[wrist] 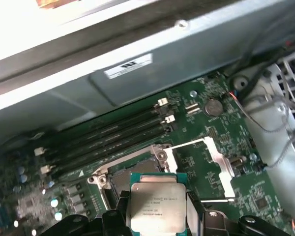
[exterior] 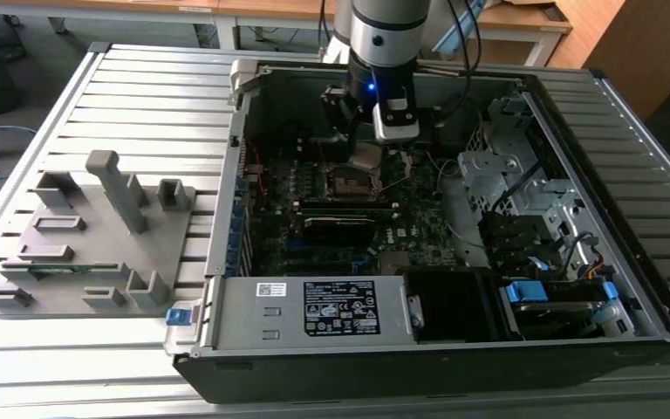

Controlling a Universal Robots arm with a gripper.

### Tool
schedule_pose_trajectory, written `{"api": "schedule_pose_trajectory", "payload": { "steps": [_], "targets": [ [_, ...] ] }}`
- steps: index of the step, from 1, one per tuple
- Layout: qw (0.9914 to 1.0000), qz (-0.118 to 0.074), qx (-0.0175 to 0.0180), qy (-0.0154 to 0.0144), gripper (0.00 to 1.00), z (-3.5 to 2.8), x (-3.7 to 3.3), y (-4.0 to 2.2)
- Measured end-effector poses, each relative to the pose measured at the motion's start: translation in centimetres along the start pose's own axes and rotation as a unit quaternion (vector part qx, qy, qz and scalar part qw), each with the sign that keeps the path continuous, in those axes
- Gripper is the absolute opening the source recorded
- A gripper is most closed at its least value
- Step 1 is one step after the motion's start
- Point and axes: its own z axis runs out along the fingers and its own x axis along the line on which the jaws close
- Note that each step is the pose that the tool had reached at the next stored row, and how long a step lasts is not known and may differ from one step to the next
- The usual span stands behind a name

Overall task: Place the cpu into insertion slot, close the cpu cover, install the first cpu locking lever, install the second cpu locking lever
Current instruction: 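Place the cpu into insertion slot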

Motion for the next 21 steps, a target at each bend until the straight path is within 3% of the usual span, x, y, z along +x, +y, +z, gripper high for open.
{"api": "schedule_pose_trajectory", "payload": {
  "steps": [4,6,9,14,20,21],
  "targets": [
    [0.99934,0.036,0.0006,-0.0032,0.54,0.12,0.00,-0.01],
    [0.99852,0.054,0.0009,-0.0049,0.54,0.17,0.00,-0.02],
    [0.99662,0.082,0.0014,-0.0073,0.54,0.26,0.00,-0.02],
    [0.99192,0.126,0.0021,-0.0113,0.54,0.39,0.01,-0.03],
    [0.98386,0.178,0.0030,-0.0160,0.54,0.52,0.01,-0.05],
    [0.98374,0.179,0.0030,-0.0160,0.54,0.52,0.01,-0.05]
  ]
}}
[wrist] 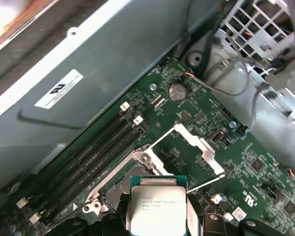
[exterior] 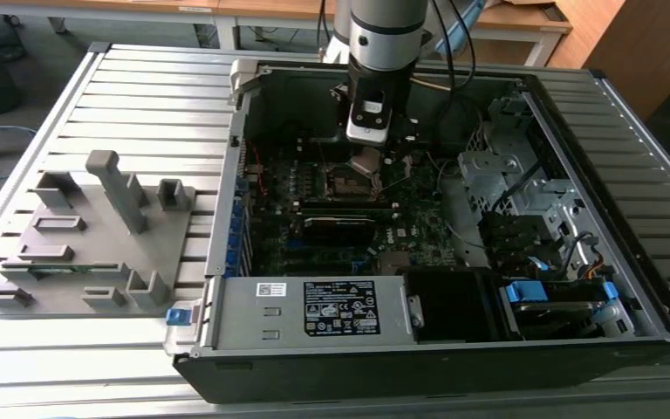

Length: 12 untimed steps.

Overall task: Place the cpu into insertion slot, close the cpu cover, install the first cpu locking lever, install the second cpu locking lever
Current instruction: 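Place the cpu into insertion slot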

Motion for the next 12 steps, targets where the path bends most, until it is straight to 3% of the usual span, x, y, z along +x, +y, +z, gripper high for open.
{"api": "schedule_pose_trajectory", "payload": {
  "steps": [6,9,12],
  "targets": [
    [0.99999,0.004,0.0001,-0.0004,0.54,0.01,0.00,0.00],
    [0.99959,0.029,0.0005,-0.0026,0.54,0.05,0.01,0.00],
    [0.99845,0.055,0.0009,-0.0050,0.54,0.10,0.01,0.00]
  ]
}}
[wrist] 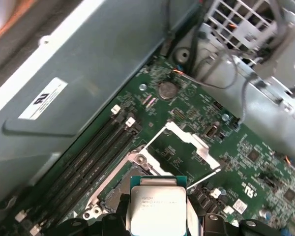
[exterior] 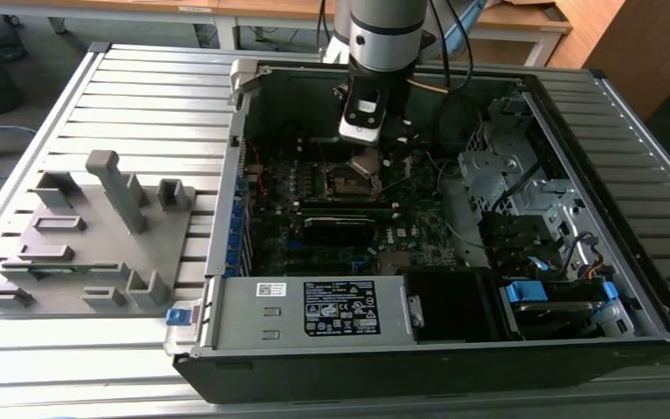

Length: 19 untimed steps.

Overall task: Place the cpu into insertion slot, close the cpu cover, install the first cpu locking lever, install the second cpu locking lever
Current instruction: 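Place the cpu into insertion slot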

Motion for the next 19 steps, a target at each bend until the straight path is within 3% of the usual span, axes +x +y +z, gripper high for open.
{"api": "schedule_pose_trajectory", "payload": {
  "steps": [5,10,16,19],
  "targets": [
    [0.99895,0.046,0.0007,-0.0041,0.54,0.08,0.00,-0.01],
    [0.99607,0.088,0.0014,-0.0079,0.54,0.16,0.00,-0.01],
    [0.99572,0.092,0.0014,-0.0082,0.54,0.16,0.01,-0.01],
    [0.99408,0.108,0.0017,-0.0096,0.54,0.17,0.01,-0.01]
  ]
}}
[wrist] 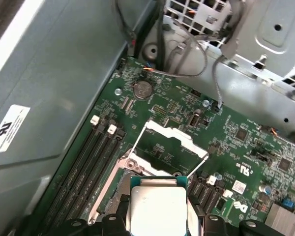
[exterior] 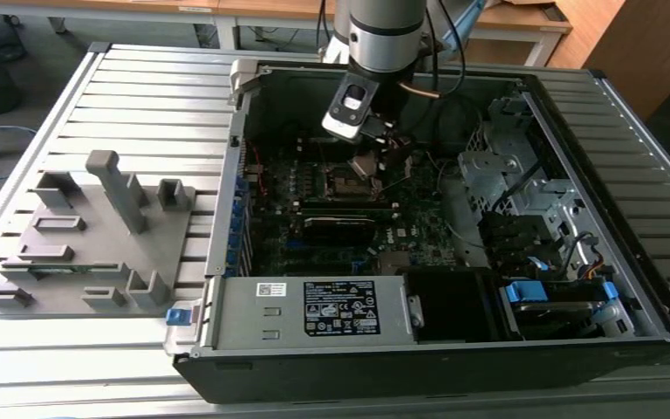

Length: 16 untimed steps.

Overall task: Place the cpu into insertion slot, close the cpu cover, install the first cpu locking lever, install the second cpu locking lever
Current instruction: 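Place the cpu into insertion slot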

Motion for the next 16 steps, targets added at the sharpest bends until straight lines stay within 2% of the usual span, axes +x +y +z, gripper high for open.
{"api": "schedule_pose_trajectory", "payload": {
  "steps": [4,8,10,12,16],
  "targets": [
    [0.99940,0.034,0.0006,-0.0031,0.54,0.03,0.00,0.00],
    [0.99751,0.070,0.0012,-0.0063,0.54,0.07,0.00,0.00],
    [0.99609,0.088,0.0014,-0.0079,0.54,0.09,0.00,-0.01],
    [0.99427,0.106,0.0017,-0.0095,0.54,0.11,0.00,-0.01],
    [0.98978,0.142,0.0024,-0.0127,0.54,0.15,0.00,-0.01]
  ]
}}
